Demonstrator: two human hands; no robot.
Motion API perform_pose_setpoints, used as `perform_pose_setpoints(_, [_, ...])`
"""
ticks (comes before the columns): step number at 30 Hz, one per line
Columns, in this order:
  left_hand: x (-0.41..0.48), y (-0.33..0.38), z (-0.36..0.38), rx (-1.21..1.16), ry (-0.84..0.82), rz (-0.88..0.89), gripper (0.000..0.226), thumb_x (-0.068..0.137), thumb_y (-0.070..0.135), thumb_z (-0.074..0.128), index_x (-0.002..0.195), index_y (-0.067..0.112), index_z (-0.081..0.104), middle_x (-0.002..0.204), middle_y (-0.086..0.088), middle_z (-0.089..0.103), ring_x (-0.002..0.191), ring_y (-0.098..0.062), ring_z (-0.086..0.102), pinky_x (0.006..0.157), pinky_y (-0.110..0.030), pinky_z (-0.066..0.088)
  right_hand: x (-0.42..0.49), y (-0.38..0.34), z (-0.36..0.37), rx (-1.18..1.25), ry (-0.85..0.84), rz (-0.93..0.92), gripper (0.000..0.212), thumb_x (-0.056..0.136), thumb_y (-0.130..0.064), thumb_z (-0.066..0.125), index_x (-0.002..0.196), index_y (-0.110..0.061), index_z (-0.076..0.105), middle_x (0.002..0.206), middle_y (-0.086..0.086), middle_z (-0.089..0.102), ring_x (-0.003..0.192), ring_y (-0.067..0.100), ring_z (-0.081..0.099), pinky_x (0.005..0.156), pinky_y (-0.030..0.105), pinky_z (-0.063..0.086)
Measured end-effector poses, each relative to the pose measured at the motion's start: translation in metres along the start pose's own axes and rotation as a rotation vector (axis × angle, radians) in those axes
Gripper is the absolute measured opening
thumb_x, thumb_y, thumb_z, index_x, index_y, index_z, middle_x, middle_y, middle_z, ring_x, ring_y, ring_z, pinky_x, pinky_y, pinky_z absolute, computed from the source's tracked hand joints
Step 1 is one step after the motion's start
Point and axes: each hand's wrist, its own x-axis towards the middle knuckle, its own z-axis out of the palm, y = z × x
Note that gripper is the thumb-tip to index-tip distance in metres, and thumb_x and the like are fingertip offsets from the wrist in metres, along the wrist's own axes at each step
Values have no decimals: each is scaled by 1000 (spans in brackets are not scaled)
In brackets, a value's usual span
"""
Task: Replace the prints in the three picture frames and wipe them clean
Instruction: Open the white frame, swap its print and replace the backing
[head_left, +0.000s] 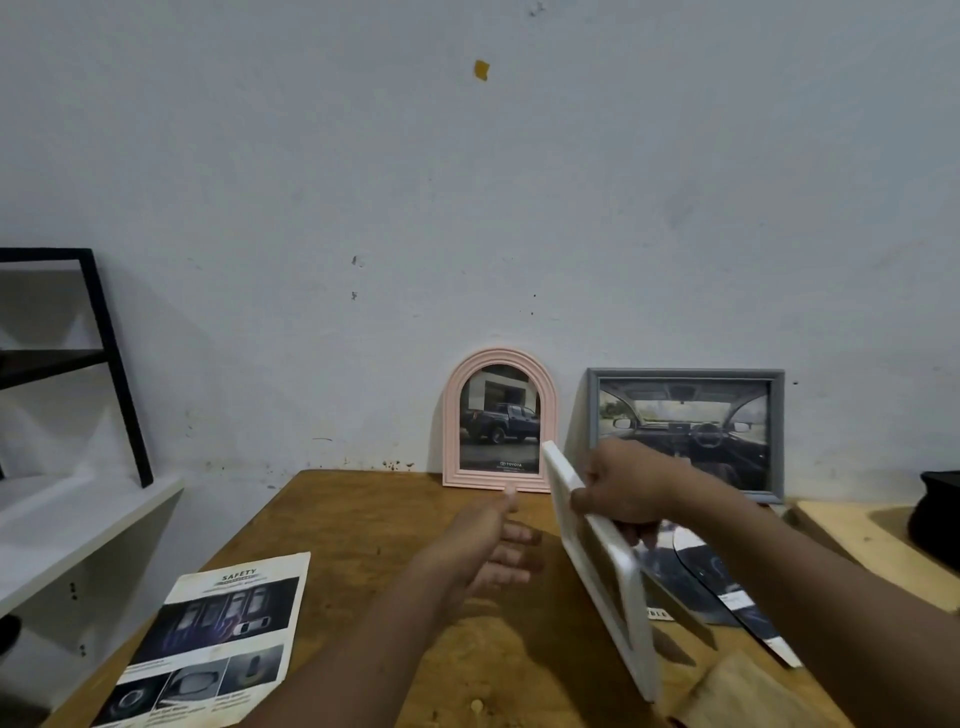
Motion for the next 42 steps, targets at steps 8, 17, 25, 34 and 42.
perform_pose_setpoints(8, [5, -12, -34, 145, 83, -66, 57, 94, 60, 54, 127, 13, 60, 116, -13, 72, 107, -28, 70, 93, -43, 58, 16, -21, 68, 139, -75, -17, 26, 100, -34, 59, 102, -10, 68, 81, 9, 74, 62, 19, 73, 55, 31, 60])
perform_pose_setpoints(17, [4, -36, -50, 396, 168, -56, 15, 104, 18, 53, 103, 17, 68, 68, -3, 55, 49, -11, 46, 48, -27, 40, 24, 58, 102, -97, 97, 176, 21, 95, -41, 61, 104, -23, 65, 99, -2, 67, 89, 12, 63, 87, 35, 57])
perform_pose_setpoints(25, [12, -49, -39, 619, 153, 13, 22, 105, 14, 51, 114, 14, 70, 103, -2, 73, 92, -15, 69, 75, -27, 56, 10, 71, 130, -51, 202, 161, 31, 92, -50, 59, 111, -26, 59, 134, 6, 49, 118, 23, 51, 98, 40, 50])
perform_pose_setpoints(34, [16, -71, -44, 869, 197, 225, 28, 97, 24, 46, 110, 22, 71, 106, 2, 73, 95, -18, 70, 87, -45, 58, -2, 53, 155, -291, 280, 34, 66, 83, -78, 42, 128, -29, 45, 138, 2, 42, 129, 25, 36, 106, 44, 38])
perform_pose_setpoints(42, [-9, -83, -49, 914, 213, 482, 47, 106, 26, 41, 152, 37, 37, 131, 15, 57, 118, -5, 52, 99, -29, 44, 1, 50, 153, -307, 244, -12, 40, 99, -53, 38, 132, -31, 46, 138, 2, 45, 128, 26, 39, 105, 49, 39])
